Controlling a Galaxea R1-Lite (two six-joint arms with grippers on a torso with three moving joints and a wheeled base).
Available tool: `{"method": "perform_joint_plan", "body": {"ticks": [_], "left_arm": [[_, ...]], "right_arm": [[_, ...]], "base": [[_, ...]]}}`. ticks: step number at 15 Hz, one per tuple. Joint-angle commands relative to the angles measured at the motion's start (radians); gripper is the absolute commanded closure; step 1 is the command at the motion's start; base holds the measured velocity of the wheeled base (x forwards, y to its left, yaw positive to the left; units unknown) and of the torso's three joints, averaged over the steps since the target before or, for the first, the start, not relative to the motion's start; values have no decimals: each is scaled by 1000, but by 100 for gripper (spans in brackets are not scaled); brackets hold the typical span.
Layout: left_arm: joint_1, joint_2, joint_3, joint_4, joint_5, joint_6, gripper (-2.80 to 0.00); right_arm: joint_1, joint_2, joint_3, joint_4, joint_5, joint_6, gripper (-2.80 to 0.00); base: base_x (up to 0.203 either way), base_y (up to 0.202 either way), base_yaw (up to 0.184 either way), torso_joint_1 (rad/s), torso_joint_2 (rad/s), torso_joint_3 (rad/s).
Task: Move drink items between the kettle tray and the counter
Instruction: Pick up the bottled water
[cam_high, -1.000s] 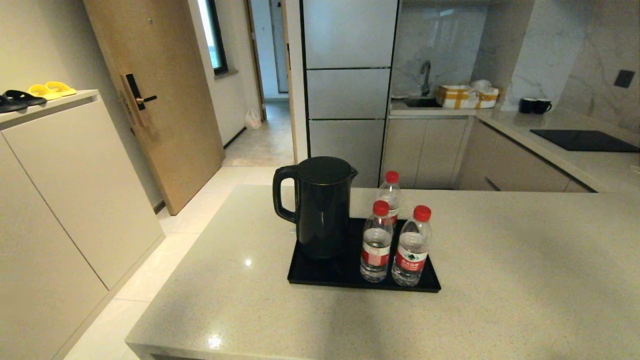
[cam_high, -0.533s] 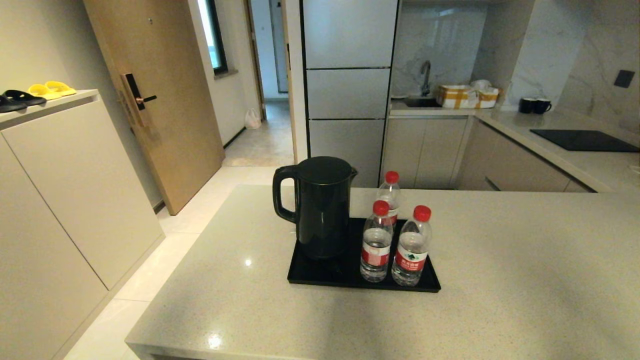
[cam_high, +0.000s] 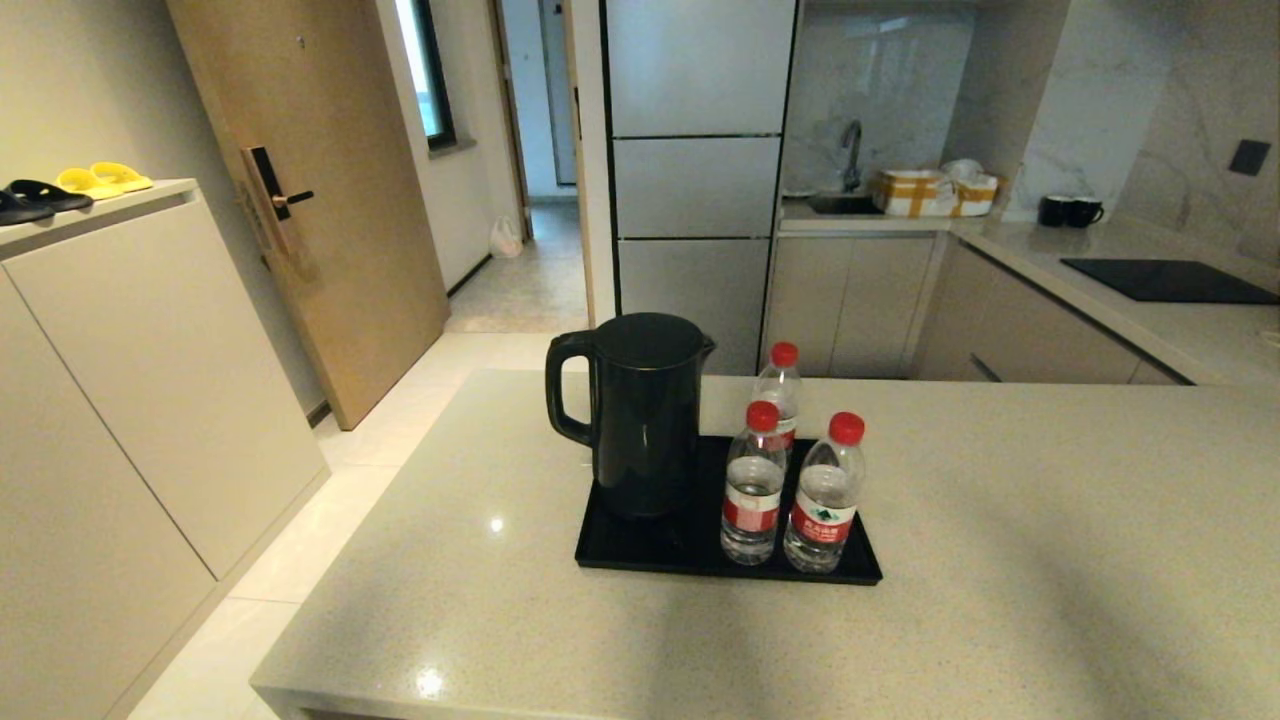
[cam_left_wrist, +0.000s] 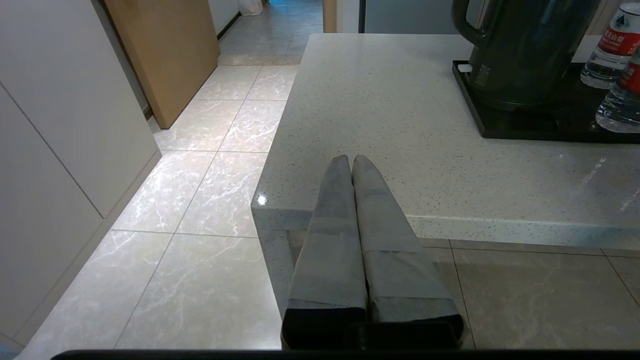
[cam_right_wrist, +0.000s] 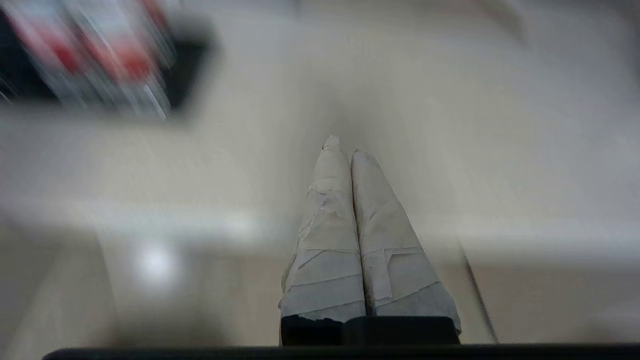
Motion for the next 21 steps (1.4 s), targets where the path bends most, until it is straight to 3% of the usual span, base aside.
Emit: {"method": "perform_joint_plan", "body": {"ticks": [1,3,21], "left_arm": [[0,0,0,0,1,1,0],[0,0,1,0,1,1,0],[0,0,1,0,1,1,0]], "right_arm": [[1,-12,96,-302,79,32,0],[2,-15,111,-162,113,156,0],[2,-16,118,-182,123,154,0]], "base": [[0,0,0,0,0,0],[0,0,0,0,0,0],[0,0,0,0,0,0]]}}
